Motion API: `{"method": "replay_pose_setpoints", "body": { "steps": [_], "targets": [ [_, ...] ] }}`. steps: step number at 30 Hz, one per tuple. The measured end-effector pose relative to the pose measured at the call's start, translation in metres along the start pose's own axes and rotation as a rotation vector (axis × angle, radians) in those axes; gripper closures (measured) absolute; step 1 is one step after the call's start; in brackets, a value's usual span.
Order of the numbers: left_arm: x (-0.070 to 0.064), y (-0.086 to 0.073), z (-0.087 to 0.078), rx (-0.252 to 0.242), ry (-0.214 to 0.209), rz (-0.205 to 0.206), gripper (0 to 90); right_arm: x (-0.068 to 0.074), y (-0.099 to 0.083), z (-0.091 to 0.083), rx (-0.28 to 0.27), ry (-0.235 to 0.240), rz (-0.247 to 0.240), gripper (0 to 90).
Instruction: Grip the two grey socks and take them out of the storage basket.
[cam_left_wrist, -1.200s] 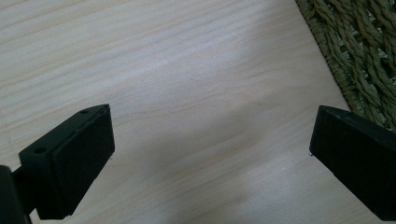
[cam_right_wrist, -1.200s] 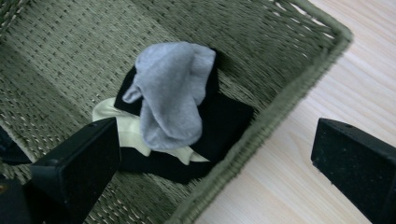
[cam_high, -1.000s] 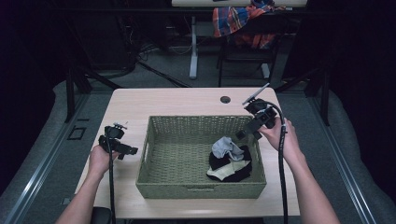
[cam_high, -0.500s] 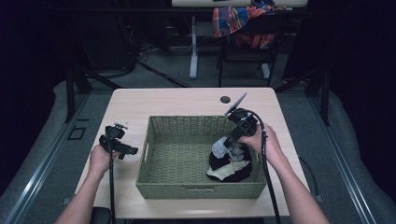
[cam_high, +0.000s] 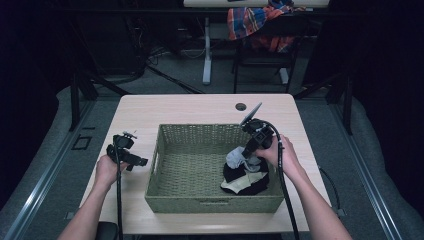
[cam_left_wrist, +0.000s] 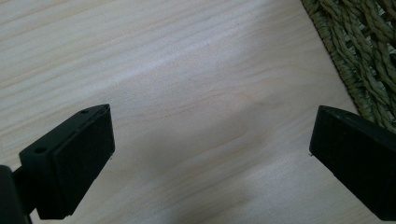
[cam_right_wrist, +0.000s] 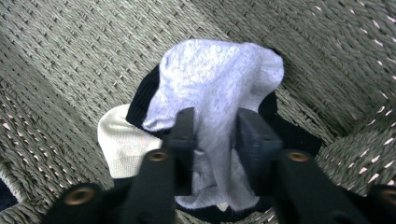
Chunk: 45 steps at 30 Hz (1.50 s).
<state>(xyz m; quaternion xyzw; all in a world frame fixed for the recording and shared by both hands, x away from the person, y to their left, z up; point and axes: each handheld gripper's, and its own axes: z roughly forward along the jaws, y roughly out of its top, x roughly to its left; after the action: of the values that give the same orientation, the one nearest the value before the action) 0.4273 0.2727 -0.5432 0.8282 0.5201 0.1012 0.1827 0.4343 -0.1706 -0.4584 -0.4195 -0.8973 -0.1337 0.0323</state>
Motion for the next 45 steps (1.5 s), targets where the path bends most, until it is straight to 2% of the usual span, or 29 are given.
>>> {"method": "replay_pose_setpoints", "body": {
  "steps": [2, 3, 6, 8, 10, 15, 17, 33, 39, 45],
  "targets": [
    [0.000, 0.000, 0.000, 0.001, 0.000, 0.000, 0.1, 0.000, -0.002, 0.001, -0.027, 0.007, 0.026, 78.6],
    [0.000, 0.000, 0.000, 0.001, -0.001, 0.000, 0.1, -0.001, -0.001, 0.000, -0.011, 0.001, 0.013, 79.9],
    [0.001, 0.000, 0.000, 0.001, 0.000, 0.000, 0.1, -0.001, -0.003, -0.005, -0.027, -0.005, 0.022, 81.7],
    [0.001, 0.000, 0.000, 0.006, -0.001, 0.002, 0.1, -0.002, -0.002, -0.008, -0.010, -0.019, 0.006, 81.6],
    [0.001, 0.000, 0.000, 0.005, -0.003, 0.000, 0.1, -0.001, -0.004, -0.016, -0.040, -0.022, 0.004, 81.6],
    [0.000, 0.000, 0.000, 0.010, -0.003, 0.006, 0.1, 0.000, -0.006, -0.028, -0.068, -0.030, 0.007, 81.6],
    [0.000, 0.000, 0.000, 0.006, 0.000, 0.005, 0.1, 0.000, -0.007, -0.033, -0.082, -0.046, -0.002, 81.6],
    [0.001, -0.002, 0.001, 0.015, 0.005, 0.006, 0.1, 0.004, -0.015, -0.066, -0.169, -0.050, -0.003, 81.5],
    [0.001, -0.002, 0.000, 0.013, 0.007, 0.004, 0.1, 0.004, -0.016, -0.073, -0.168, -0.054, -0.016, 81.3],
    [0.001, -0.002, 0.000, 0.014, 0.007, 0.007, 0.1, 0.006, -0.019, -0.083, -0.195, -0.065, -0.016, 80.9]
  ]
}}
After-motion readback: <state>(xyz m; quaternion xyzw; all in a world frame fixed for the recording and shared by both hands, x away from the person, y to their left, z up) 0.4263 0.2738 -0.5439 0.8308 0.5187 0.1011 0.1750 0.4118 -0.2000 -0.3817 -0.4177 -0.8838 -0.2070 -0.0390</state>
